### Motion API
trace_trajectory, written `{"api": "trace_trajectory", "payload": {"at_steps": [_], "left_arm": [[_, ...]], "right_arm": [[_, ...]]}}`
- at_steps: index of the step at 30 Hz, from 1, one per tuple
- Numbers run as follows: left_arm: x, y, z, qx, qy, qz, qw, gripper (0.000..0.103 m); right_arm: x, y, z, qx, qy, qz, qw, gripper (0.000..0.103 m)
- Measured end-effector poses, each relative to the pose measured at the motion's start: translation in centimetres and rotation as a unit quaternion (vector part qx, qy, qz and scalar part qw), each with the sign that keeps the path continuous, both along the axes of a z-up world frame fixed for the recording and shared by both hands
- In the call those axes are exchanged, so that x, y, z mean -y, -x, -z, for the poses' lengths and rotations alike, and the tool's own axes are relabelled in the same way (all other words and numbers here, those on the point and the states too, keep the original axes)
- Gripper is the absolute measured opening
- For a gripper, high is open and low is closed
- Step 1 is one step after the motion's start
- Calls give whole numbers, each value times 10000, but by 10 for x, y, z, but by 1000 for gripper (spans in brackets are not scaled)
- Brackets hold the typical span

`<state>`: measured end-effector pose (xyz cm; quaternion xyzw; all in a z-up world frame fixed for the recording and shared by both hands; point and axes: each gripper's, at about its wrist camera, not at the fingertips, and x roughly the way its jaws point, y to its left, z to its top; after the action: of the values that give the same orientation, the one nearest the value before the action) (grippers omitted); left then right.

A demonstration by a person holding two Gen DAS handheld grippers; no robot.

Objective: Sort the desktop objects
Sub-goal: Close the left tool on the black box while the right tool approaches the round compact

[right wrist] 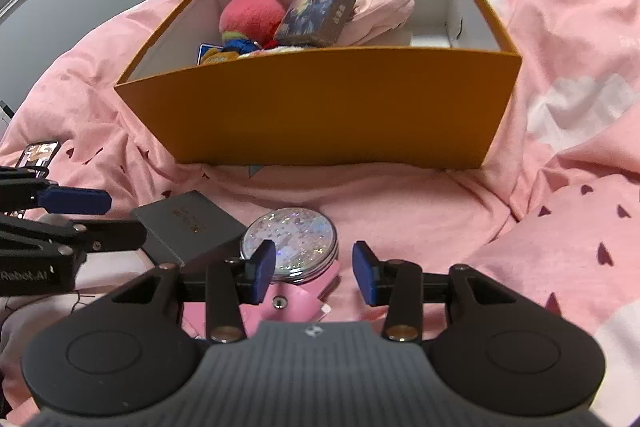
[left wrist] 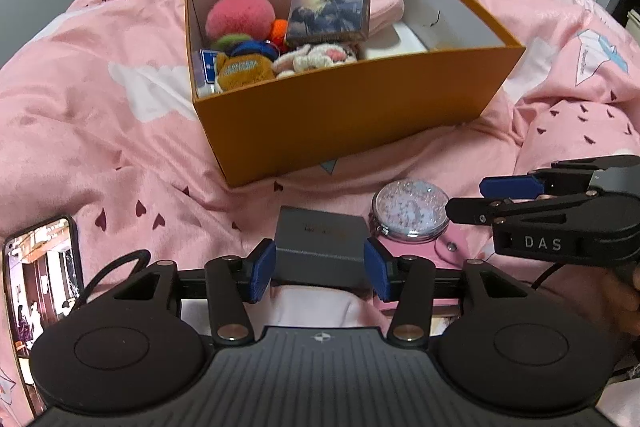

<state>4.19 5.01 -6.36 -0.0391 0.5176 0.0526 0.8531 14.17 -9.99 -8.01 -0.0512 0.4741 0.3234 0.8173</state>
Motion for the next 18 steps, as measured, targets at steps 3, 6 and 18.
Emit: {"api": "trace_trajectory", "payload": {"at_steps": [3, 6, 18], "left_arm": [[-3, -2, 5, -54, 66, -59, 9999, 58], [-6, -3, 10, -129, 108, -149, 9997, 58], [-23, -9, 22, -203, 500, -575, 9969, 58]], "right_arm": [[-2, -4, 5, -95, 6, 27, 10000, 46], [-4, -6, 9, -174, 41, -2, 9998, 47], [-14, -8, 21, -386, 171, -151, 9990, 56]]}}
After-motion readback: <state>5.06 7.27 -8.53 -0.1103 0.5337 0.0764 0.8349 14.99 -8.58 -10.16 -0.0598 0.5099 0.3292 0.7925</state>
